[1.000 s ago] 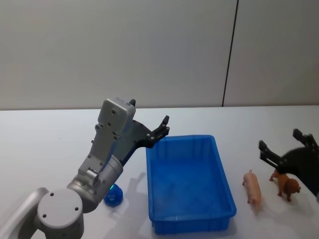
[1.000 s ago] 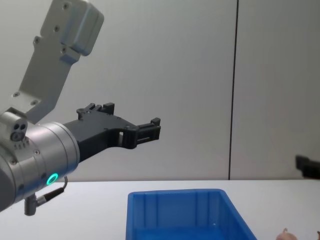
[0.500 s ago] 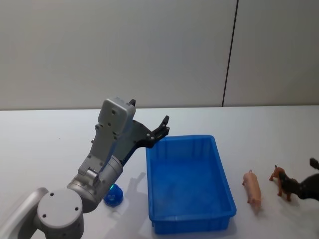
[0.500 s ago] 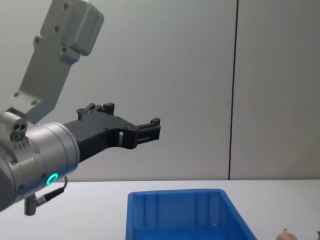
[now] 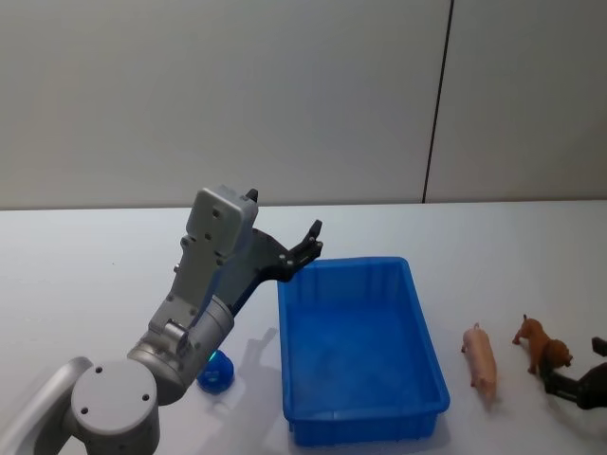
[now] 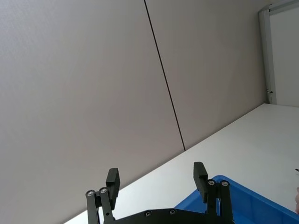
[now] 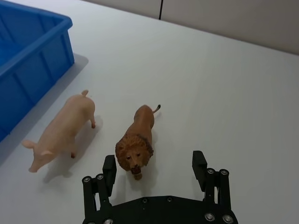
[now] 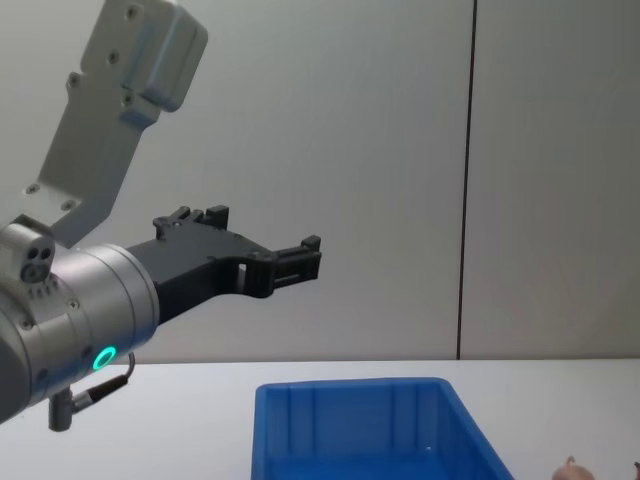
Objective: Pick up the two dolls from the table and place them into the box.
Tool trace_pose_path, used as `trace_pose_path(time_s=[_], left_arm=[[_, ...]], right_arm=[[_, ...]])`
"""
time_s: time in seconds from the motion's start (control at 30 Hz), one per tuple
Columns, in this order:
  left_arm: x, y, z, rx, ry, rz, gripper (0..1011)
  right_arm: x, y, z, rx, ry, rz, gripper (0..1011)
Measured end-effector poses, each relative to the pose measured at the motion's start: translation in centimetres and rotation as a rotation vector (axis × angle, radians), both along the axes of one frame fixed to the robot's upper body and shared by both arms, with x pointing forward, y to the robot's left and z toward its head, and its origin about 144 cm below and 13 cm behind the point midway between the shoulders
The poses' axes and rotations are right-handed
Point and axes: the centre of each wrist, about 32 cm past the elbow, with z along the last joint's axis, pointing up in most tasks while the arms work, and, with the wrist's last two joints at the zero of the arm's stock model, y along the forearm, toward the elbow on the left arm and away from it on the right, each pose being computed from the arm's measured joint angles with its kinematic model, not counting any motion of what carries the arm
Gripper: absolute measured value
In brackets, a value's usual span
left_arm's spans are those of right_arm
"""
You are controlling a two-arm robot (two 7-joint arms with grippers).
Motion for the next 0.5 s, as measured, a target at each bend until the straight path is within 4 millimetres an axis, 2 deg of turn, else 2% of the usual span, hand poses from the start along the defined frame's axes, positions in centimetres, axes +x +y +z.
trace_pose_path(time_s=[0.1,0.23,0.3,0.33,0.5], left_arm=[[0.00,0.00,0.00,0.000,0.000,0.000,1001],[0.00,0.00,0.00,0.000,0.000,0.000,1001],[0.00,0.00,0.00,0.000,0.000,0.000,1001],[0.00,0.00,0.00,0.000,0.000,0.000,1001],[0.00,0.00,0.00,0.000,0.000,0.000,1001]], right_arm=[[0.20,-0.16,-0.24,0.004,0.018,0.011,1001],[0.38,-0.23,-0.37,0.010,0.029,0.024,935],[0.54,-0.25,-0.50,0.021,0.038,0.037,856],[0.56,-0.26,-0.53,0.023,0.040,0.040,856],[0.78,-0.23,-0.60,0.043,0.041,0.058,708]])
